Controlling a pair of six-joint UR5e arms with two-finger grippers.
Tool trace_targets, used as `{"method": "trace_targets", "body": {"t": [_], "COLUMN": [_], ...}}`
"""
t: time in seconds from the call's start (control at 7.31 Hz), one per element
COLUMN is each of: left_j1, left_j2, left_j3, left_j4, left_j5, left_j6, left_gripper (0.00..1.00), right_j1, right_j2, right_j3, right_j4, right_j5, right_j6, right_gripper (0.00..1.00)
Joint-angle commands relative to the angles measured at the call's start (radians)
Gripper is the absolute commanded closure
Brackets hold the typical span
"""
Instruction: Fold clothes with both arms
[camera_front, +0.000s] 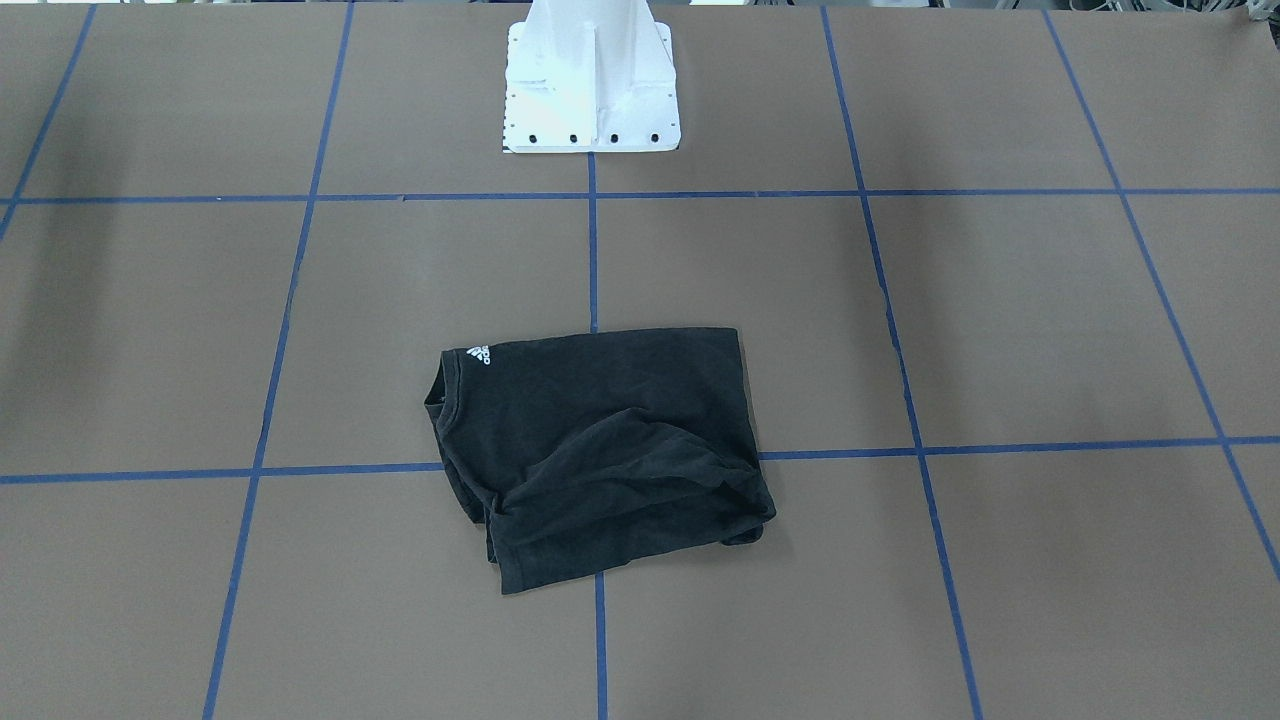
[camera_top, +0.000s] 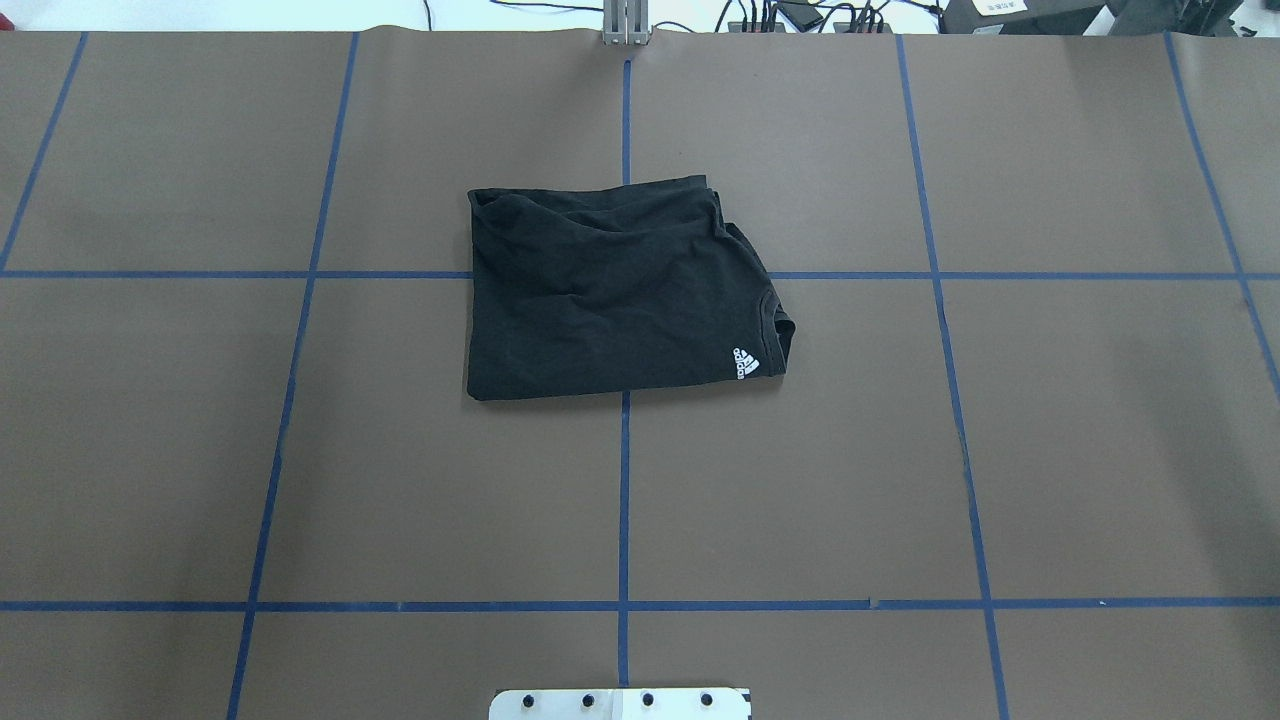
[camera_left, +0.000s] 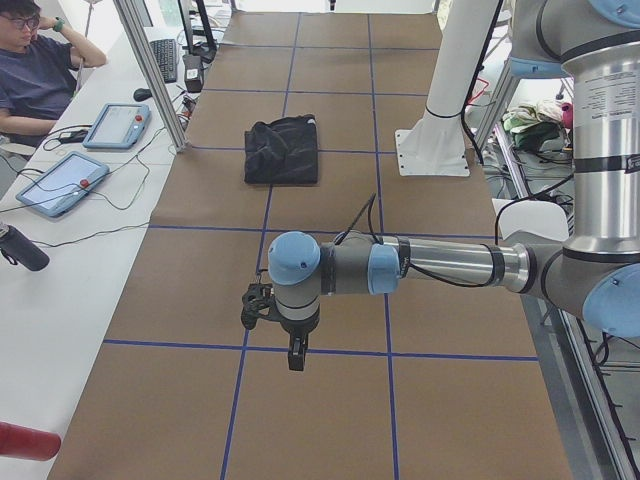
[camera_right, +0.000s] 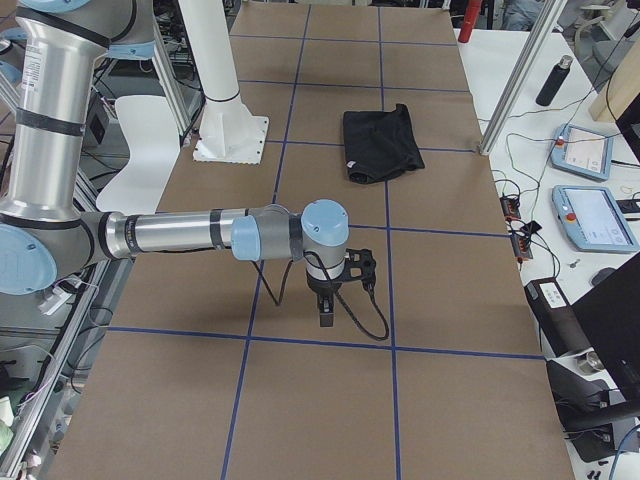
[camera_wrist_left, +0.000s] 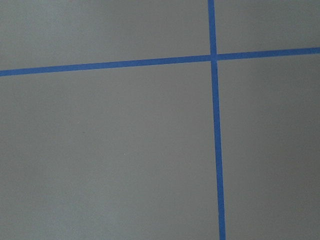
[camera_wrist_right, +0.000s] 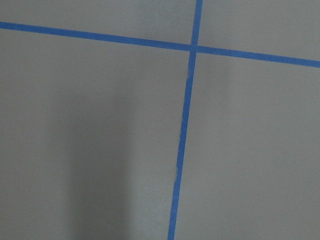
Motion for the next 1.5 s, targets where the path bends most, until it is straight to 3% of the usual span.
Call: {"method": "trace_targets", "body": {"t": [0.0, 1.37], "left_j1": [0.0, 0.0], "left_j2": [0.001, 0.0], "left_j3": [0.0, 0.0], "left_j4": [0.0, 0.0], "left_j5": [0.0, 0.0], "left_j6": [0.0, 0.0], "left_gripper": [0.0, 0.0], "right_j1": [0.0, 0.0], "right_j2": [0.0, 0.0], "right_j3": [0.0, 0.002], "right_j4": [0.0, 0.002], "right_j5": [-0.001, 0.001], "right_j6": [0.0, -0.014], "right_gripper": [0.0, 0.0]}}
